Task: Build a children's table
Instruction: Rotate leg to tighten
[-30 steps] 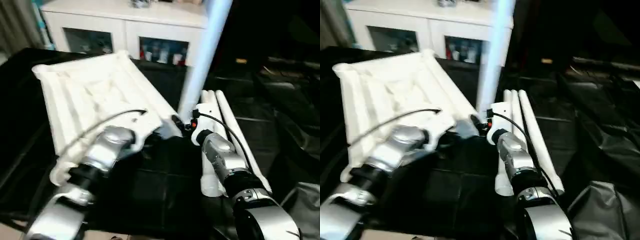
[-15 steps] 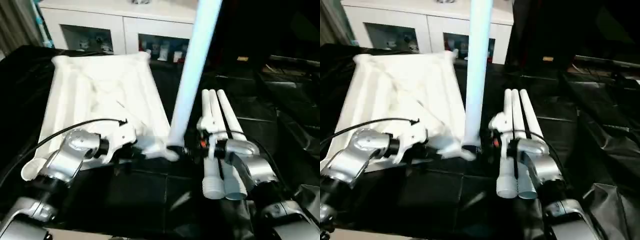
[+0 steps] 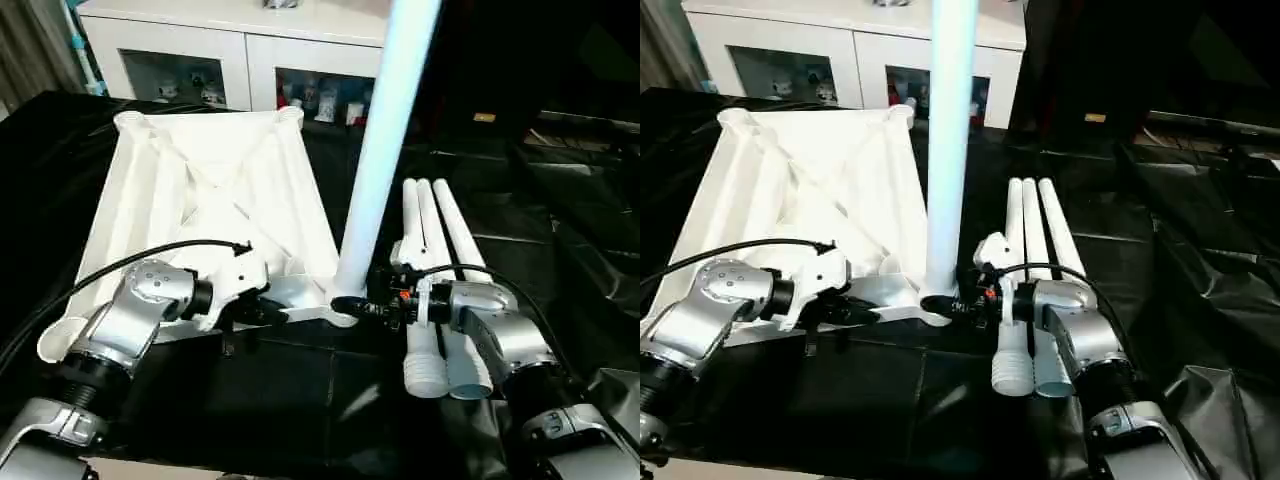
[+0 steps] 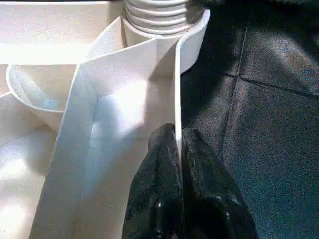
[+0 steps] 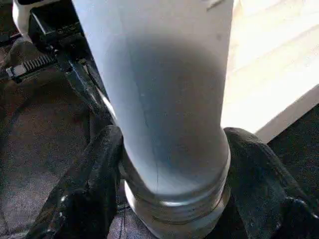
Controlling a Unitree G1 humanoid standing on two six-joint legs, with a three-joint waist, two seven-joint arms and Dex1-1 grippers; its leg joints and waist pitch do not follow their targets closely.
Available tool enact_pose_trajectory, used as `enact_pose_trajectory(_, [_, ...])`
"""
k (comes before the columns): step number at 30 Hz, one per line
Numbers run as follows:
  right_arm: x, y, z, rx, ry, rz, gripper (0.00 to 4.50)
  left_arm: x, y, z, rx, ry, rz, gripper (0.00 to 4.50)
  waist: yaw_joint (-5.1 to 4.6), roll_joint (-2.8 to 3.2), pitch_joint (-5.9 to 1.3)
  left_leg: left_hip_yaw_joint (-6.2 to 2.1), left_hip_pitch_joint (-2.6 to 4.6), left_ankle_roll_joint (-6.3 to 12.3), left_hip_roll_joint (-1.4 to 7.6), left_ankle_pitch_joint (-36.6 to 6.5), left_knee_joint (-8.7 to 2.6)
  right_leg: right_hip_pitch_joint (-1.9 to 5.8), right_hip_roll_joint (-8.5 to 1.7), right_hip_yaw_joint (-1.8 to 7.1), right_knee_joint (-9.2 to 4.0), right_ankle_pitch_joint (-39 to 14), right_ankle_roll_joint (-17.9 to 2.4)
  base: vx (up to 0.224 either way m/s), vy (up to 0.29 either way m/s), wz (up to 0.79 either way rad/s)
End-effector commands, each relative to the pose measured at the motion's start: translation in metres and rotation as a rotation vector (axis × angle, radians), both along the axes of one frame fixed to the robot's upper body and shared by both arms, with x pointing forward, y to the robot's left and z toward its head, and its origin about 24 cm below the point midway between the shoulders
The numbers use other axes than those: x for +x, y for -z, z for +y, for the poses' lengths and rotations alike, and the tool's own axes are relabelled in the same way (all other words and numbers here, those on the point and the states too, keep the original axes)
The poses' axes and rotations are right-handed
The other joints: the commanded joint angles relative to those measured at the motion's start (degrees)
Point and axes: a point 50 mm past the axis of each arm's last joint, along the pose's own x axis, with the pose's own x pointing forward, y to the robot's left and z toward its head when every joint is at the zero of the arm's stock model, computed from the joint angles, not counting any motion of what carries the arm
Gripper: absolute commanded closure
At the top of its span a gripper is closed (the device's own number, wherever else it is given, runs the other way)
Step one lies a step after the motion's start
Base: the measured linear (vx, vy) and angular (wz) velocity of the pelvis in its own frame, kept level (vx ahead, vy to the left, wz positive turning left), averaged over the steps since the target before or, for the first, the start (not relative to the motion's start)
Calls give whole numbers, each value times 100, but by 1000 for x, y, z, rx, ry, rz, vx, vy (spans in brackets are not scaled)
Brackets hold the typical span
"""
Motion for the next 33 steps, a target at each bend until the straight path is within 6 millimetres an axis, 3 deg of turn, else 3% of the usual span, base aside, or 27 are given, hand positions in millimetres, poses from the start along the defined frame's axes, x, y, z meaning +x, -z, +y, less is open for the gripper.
enact_pose_trajectory(1, [-2,6,0,-9,37,18,181,-3,7,-4,-19,3,18,450,14,28,-318,-168,99,303,396,-618,-400,221,-531,302,-367,-170,-1562,0,0,0])
enact_pose_trajectory(6, [3,22,4,-25,238,53,182,7,13,-6,29,-110,-17,450,-31,12,-280,-183,102,104,390,-985,-430,199,-549,321,-445,-873,-1439,0,0,0])
enact_pose_trajectory(7, [4,26,6,-26,288,66,182,12,15,-8,39,-155,-29,450,-26,17,-267,-191,136,14,389,-1147,-440,171,-553,324,-482,-1196,-1375,0,0,0])
enact_pose_trajectory(10, [8,31,9,-42,380,69,182,19,18,-13,42,-224,-40,450,-39,16,-237,-213,150,-150,381,-1441,-465,144,-559,329,-540,-1822,-1201,0,0,0])
enact_pose_trajectory(12, [15,37,14,-62,546,93,182,29,21,-26,37,-334,-40,450,-32,47,-240,-226,162,-212,375,-1530,-464,121,-568,332,-559,-2009,-1120,0,0,0])
enact_pose_trajectory(15, [22,42,24,-72,707,138,183,39,24,-45,19,-449,-34,450,-46,47,-241,-243,184,-301,374,-1708,-481,93,-569,331,-592,-2202,-1049,0,0,0])
enact_pose_trajectory(17, [25,41,32,-77,754,149,183,43,23,-56,15,-476,-40,450,-41,55,-249,-240,200,-283,369,-1754,-475,80,-563,332,-606,-2153,-1037,0,0,0])
enact_pose_trajectory(21, [29,33,44,-23,743,136,183,44,22,-63,8,-458,-39,450,-18,42,-268,-236,150,-142,372,-1621,-484,116,-571,335,-586,-1800,-1024,0,0,0])
enact_pose_trajectory(24, [29,28,48,34,695,118,183,42,22,-60,18,-435,-39,450,-3,41,-280,-226,135,-56,372,-1494,-478,134,-573,335,-568,-1580,-1061,0,0,0])
enact_pose_trajectory(25, [29,25,50,63,663,112,127,42,22,-58,21,-434,-38,450,-2,38,-280,-222,113,1,373,-1372,-477,157,-573,332,-552,-1437,-1109,0,0,0])
enact_pose_trajectory(29, [29,16,49,110,590,48,93,40,22,-50,26,-432,-31,450,-4,26,-277,-221,82,99,376,-1296,-478,178,-575,324,-544,-1412,-1144,0,0,0])
enact_pose_trajectory(33, [25,6,30,69,411,-58,59,31,19,-39,16,-294,-48,450,-16,13,-280,-227,38,215,370,-1144,-467,222,-562,309,-534,-1252,-1126,0,0,0])
